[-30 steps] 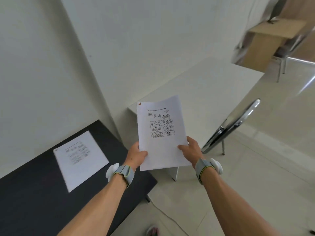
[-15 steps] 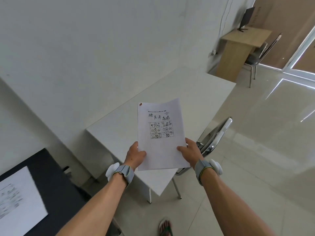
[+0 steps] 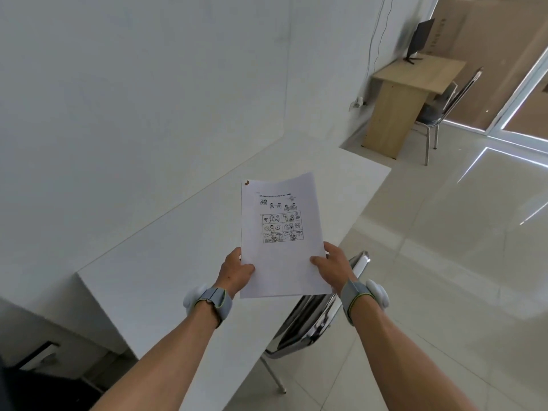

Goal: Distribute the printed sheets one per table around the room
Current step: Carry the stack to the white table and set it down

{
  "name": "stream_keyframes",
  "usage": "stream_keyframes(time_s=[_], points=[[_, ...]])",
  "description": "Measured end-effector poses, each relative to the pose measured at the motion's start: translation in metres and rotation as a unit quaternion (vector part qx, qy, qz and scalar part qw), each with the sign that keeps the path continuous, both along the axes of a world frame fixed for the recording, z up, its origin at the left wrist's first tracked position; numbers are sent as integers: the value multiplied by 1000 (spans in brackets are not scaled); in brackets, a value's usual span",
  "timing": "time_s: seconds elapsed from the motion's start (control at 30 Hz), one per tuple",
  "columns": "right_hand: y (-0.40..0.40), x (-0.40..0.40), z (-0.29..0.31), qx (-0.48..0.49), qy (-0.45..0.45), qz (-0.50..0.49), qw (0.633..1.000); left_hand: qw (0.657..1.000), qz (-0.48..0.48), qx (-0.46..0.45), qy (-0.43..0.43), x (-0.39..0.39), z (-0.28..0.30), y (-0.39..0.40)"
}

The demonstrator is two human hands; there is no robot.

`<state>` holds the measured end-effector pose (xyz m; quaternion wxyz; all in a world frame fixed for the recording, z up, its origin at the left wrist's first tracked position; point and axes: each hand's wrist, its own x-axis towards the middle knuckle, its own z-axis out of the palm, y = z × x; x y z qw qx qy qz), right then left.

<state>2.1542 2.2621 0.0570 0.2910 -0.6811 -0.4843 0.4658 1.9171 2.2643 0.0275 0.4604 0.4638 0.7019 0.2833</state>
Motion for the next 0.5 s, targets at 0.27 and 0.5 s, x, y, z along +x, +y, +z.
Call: stream_keyframes(time_s=[0.27, 0.5], points=[[86, 92, 1, -19, -27, 67, 997, 996, 89, -1, -28, 91, -4, 52], [155, 136, 0, -38, -36, 126, 991, 984, 166, -19, -61, 143, -9, 78]])
